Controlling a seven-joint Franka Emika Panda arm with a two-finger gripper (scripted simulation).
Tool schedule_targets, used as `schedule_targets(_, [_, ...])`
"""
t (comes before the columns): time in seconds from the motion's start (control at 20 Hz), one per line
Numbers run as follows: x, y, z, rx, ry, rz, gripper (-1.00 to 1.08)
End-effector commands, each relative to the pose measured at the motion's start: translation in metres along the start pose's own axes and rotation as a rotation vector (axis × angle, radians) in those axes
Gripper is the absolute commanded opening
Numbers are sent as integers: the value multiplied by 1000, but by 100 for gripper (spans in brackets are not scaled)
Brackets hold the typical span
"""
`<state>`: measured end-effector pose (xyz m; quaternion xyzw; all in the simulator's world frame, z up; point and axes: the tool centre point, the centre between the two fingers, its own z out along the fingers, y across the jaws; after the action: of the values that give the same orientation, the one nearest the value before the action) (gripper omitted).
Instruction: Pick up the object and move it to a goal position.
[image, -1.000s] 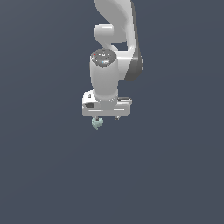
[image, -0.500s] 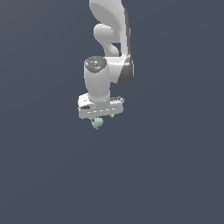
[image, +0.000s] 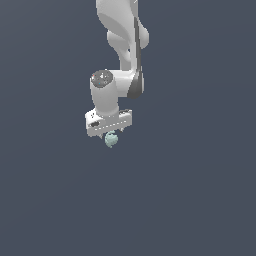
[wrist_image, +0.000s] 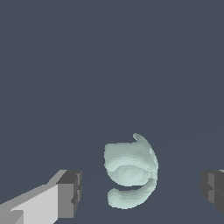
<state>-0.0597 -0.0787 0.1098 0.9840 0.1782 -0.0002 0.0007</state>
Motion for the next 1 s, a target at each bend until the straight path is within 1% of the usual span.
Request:
schedule_targets(0.0, [-7,2,6,0,1,-33,100])
schedule_targets(0.3, [-18,4,13,1,1,-77,100])
schedule_targets(0.65, [-20,5,16,1,0,-81,100])
schedule_targets(0.95, [-21,4,36,1,0,-83,100])
